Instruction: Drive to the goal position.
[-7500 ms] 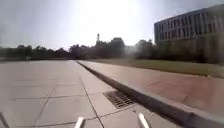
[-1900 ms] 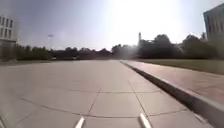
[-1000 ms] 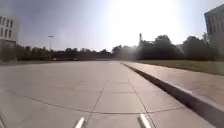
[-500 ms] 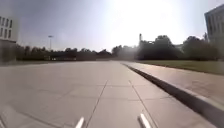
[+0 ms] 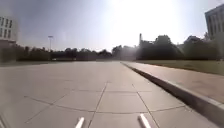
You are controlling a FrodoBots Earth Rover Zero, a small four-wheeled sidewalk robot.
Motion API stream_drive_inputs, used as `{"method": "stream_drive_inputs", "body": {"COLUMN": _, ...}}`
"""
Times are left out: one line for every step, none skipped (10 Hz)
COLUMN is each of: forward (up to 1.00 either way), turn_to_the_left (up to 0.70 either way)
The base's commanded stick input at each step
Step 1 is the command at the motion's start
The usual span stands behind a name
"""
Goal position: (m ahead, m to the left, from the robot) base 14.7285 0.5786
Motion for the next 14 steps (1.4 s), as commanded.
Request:
{"method": "stream_drive_inputs", "body": {"forward": 0.7, "turn_to_the_left": 0.01}}
{"method": "stream_drive_inputs", "body": {"forward": 0.7, "turn_to_the_left": 0.01}}
{"method": "stream_drive_inputs", "body": {"forward": 0.7, "turn_to_the_left": 0.01}}
{"method": "stream_drive_inputs", "body": {"forward": 0.7, "turn_to_the_left": 0.01}}
{"method": "stream_drive_inputs", "body": {"forward": 0.7, "turn_to_the_left": 0.01}}
{"method": "stream_drive_inputs", "body": {"forward": 0.7, "turn_to_the_left": 0.01}}
{"method": "stream_drive_inputs", "body": {"forward": 0.7, "turn_to_the_left": 0.01}}
{"method": "stream_drive_inputs", "body": {"forward": 0.7, "turn_to_the_left": 0.01}}
{"method": "stream_drive_inputs", "body": {"forward": 0.7, "turn_to_the_left": 0.01}}
{"method": "stream_drive_inputs", "body": {"forward": 0.7, "turn_to_the_left": 0.01}}
{"method": "stream_drive_inputs", "body": {"forward": 0.7, "turn_to_the_left": 0.01}}
{"method": "stream_drive_inputs", "body": {"forward": 0.7, "turn_to_the_left": 0.01}}
{"method": "stream_drive_inputs", "body": {"forward": 0.7, "turn_to_the_left": 0.01}}
{"method": "stream_drive_inputs", "body": {"forward": 0.7, "turn_to_the_left": 0.01}}
